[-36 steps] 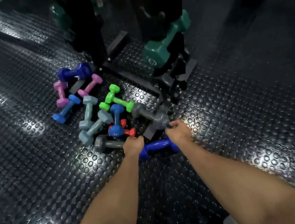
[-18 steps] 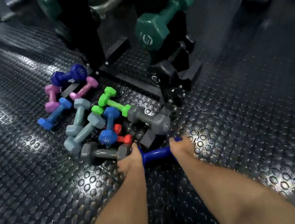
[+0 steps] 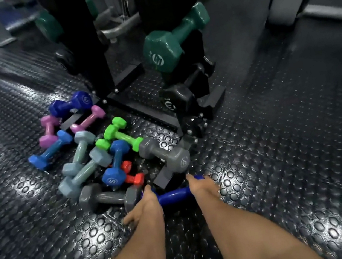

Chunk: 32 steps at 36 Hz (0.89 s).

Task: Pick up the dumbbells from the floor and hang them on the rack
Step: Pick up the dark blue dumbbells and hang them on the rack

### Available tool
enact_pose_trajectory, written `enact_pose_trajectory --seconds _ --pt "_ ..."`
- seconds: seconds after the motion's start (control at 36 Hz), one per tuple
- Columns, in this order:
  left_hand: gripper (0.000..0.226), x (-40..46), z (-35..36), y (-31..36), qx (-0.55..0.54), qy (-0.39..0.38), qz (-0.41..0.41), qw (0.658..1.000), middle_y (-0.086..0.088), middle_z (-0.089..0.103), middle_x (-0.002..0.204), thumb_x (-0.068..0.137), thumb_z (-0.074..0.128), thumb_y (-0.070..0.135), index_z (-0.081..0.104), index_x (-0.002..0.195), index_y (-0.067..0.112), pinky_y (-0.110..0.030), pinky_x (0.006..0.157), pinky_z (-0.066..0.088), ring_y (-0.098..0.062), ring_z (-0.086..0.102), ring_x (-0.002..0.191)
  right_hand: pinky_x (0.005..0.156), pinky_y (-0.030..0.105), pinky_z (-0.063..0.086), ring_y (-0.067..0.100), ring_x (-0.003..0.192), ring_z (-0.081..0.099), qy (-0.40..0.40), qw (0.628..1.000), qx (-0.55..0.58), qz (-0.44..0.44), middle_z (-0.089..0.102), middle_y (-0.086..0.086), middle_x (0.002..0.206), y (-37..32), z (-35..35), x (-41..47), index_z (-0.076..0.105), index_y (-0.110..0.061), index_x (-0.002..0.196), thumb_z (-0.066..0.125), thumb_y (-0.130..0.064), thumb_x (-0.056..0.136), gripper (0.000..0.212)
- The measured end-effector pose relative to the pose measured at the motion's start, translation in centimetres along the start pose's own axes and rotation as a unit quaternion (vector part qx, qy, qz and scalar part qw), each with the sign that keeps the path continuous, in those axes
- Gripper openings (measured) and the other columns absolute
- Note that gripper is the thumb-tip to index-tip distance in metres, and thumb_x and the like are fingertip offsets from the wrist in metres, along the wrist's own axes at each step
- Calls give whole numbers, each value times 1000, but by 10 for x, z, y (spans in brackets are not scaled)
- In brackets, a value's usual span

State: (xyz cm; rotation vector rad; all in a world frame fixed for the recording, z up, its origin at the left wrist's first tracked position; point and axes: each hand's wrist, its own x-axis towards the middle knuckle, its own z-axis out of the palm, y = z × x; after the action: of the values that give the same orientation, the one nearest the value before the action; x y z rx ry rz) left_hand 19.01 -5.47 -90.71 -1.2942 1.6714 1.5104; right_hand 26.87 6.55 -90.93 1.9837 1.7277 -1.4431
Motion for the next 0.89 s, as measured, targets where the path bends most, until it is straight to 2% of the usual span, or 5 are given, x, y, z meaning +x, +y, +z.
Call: enact_pose_trajectory --seconds 0.14,0.31,0.44,0.53,0.89 --pt "75 17 -3 -8 82 -117 63 988 -17 35 156 89 58 41 32 152 8 -51 117 32 -37 35 143 103 43 44 35 118 53 -8 999 39 8 60 13 127 6 -5 0 60 -18 128 67 -58 78 64" --pt "74 -12 -12 -9 120 -137 23 983 -18 61 130 74 64 53 59 128 2 -51 94 53 -36 64 106 90 36 53 31 98 64 26 997 72 5 70 8 104 9 -39 -18 71 -19 104 69 -58 72 50" --pt "47 -61 -4 6 52 -195 102 974 -13 62 91 73 58 45 62 102 8 -38 68 51 -29 59 72 78 32 57 23 84 68 49 985 163 -43 71 0 89 -20 -76 -34 73 -25 96 76 -59 61 48" --pt "37 -105 1 21 3 -194 141 971 -8 61 77 71 62 44 59 83 8 -43 75 59 -27 62 69 85 34 56 23 88 66 62 973 205 -87 72 -1 94 -46 -98 -44 75 -28 98 74 -60 57 52" --pt "75 -309 6 125 -70 -136 283 947 -15 66 122 77 57 64 63 122 4 -43 98 51 -35 63 109 66 28 42 24 79 56 90 918 249 -296 57 -1 86 -216 -238 -161 78 -31 96 76 -59 62 44"
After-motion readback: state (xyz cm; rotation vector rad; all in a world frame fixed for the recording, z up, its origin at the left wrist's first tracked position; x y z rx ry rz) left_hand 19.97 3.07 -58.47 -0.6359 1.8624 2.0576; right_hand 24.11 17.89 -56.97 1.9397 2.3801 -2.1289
